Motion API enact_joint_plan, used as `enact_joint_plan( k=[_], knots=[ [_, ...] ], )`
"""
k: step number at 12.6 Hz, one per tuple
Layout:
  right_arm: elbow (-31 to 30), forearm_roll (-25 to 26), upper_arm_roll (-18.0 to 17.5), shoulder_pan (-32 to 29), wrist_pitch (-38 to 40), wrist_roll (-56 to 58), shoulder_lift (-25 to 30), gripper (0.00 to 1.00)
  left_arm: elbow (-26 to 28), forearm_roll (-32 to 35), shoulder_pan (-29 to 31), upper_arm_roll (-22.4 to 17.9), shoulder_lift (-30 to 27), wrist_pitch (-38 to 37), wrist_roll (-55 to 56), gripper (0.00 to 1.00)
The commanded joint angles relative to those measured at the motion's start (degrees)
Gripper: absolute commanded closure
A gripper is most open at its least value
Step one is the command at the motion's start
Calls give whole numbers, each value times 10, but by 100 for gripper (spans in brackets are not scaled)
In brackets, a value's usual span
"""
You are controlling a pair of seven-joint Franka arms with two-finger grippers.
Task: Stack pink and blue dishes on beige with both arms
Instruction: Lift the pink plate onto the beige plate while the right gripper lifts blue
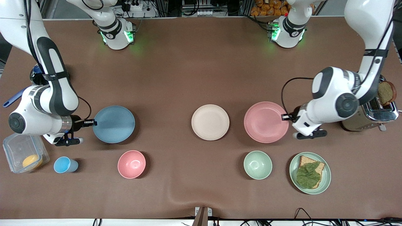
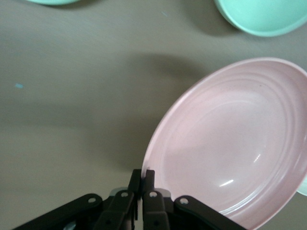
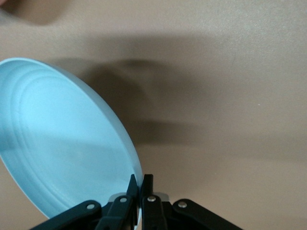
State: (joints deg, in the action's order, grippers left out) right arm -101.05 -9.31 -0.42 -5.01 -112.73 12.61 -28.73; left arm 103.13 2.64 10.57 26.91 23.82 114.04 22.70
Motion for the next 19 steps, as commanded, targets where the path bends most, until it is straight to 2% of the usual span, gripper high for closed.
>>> enact_joint_plan(
  k=[1,3,10,13,19],
  knots=[
    [10,-13,-13,3,23,-35,7,100,-7,-8,-44,3,5,-6,37,100],
    [12,-18,-17,4,32,-57,13,100,-6,-8,-79,3,5,-1,66,100],
    [12,-123,-17,40,76,-156,17,100,2,-4,-151,3,40,63,108,100],
    [12,-147,-17,71,80,-228,22,100,20,-4,-163,3,54,106,111,100],
    [11,-238,-16,102,90,-318,21,100,17,-2,-174,3,91,180,111,100]
  ],
)
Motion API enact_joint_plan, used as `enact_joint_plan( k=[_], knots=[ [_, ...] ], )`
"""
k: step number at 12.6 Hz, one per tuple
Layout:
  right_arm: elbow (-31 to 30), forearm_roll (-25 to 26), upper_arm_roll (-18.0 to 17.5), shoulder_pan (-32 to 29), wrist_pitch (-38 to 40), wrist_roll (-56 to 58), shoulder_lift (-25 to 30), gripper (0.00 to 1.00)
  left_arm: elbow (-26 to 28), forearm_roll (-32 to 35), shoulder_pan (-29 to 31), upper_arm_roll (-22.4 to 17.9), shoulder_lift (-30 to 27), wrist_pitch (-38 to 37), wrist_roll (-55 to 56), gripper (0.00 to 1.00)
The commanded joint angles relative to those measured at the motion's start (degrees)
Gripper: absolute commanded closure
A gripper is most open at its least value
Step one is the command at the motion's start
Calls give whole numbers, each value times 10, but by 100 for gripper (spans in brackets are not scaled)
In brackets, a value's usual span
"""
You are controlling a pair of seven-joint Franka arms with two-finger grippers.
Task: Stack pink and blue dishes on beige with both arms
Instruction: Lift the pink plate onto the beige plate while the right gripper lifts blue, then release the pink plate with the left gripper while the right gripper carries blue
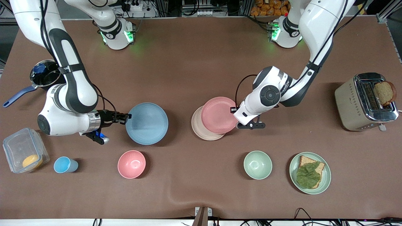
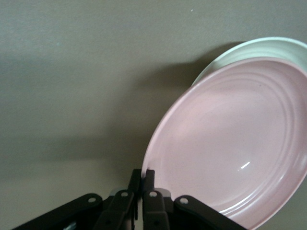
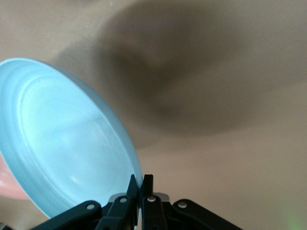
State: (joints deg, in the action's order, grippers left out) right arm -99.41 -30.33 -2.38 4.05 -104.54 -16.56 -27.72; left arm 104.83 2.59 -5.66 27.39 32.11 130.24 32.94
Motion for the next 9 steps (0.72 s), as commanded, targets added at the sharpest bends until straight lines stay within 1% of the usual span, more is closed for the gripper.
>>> enact_joint_plan(
  k=[1,4,7,9],
  knots=[
    [-5,-35,3,15,19,-48,11,100,2,0,-14,-2,14,18,9,100],
    [-9,-38,4,25,53,-69,25,100,12,0,-24,-3,14,17,12,100],
    [-11,-27,7,24,91,-69,32,100,4,-1,-25,-2,25,34,17,100],
    [-10,-20,7,29,96,-69,33,100,-9,0,-25,-3,34,35,17,100]
  ],
)
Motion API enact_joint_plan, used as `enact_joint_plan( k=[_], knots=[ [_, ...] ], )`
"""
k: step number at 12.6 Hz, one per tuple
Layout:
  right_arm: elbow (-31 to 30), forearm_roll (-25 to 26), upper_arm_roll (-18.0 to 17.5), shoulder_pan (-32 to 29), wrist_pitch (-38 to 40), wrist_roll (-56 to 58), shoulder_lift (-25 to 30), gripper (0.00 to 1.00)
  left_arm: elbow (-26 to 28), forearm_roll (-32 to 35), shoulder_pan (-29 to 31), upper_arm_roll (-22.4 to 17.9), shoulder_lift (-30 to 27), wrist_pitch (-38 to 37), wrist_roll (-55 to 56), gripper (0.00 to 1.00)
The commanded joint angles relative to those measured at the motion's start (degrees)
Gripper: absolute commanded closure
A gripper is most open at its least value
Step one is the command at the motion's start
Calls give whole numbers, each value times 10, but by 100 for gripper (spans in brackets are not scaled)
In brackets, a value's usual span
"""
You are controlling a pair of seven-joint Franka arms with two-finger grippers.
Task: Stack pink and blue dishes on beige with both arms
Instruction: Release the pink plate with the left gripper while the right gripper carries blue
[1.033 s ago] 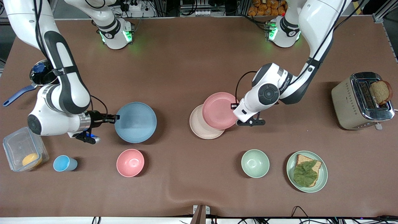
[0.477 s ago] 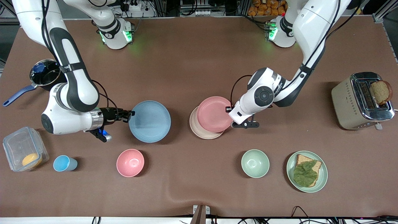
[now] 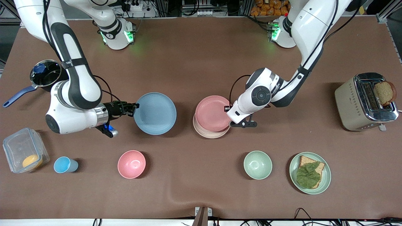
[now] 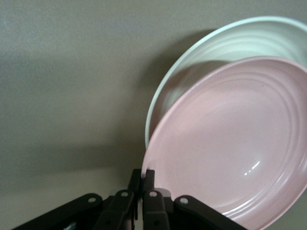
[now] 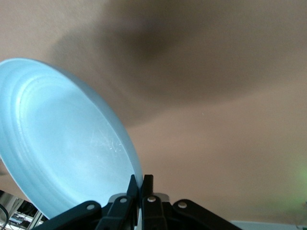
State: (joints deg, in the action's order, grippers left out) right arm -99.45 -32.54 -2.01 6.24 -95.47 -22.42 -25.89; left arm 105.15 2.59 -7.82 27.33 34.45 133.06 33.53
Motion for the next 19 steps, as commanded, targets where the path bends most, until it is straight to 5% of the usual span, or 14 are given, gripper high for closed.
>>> enact_joint_plan(
  k=[1,11,12,14,19],
  knots=[
    [-10,2,3,14,4,-11,15,100,-22,0,-4,-3,20,7,11,100],
    [-7,-13,3,22,-49,-25,7,100,-34,3,0,-7,43,26,9,100],
    [-7,-13,2,29,-57,-25,6,100,-36,3,0,-7,43,27,10,91],
    [-9,-14,2,52,-80,-25,2,100,-36,3,3,-7,40,26,14,0],
    [-7,-60,2,118,-149,-59,-6,100,-51,5,34,-28,-69,-58,12,0]
  ],
)
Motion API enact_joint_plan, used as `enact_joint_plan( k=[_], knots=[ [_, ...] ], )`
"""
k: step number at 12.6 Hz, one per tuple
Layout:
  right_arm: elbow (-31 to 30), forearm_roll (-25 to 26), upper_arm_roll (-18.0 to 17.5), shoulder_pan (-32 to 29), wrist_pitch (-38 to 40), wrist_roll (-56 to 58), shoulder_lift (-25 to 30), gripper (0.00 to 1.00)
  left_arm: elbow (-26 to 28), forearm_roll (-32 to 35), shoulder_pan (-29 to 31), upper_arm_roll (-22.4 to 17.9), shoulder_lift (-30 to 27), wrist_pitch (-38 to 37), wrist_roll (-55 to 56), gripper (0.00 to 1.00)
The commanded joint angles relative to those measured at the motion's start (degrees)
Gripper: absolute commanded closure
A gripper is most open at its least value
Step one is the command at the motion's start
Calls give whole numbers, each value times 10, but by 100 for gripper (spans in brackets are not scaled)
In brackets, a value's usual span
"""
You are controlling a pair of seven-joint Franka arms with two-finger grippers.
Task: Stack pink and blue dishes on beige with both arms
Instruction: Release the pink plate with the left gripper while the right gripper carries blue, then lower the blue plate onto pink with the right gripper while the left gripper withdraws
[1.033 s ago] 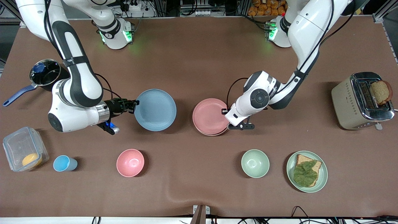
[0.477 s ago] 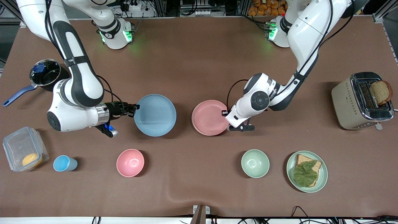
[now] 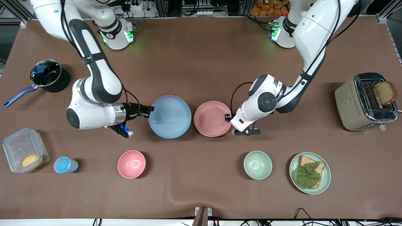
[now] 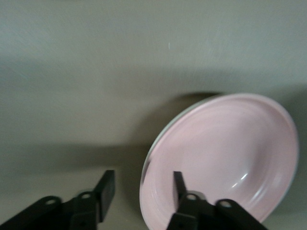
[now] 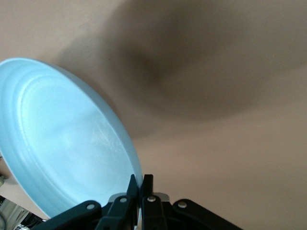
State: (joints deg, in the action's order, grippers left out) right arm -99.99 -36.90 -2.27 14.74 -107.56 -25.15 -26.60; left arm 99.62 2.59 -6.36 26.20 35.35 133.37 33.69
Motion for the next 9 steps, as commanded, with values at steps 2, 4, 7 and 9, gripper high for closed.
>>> enact_joint_plan(
  k=[2,4,7,9],
  knots=[
    [-1,-17,5,79,-73,-85,0,100,4,12,68,-23,-150,-119,-8,0],
    [-1,-17,5,109,-107,-122,-6,100,-2,84,119,-21,-207,-176,-64,0],
    [-1,-17,5,153,-163,-167,-20,100,-60,109,172,-21,-253,-264,-178,0],
    [0,-17,4,167,-184,-183,-26,100,-135,109,185,-22,-253,-325,-191,0]
  ],
)
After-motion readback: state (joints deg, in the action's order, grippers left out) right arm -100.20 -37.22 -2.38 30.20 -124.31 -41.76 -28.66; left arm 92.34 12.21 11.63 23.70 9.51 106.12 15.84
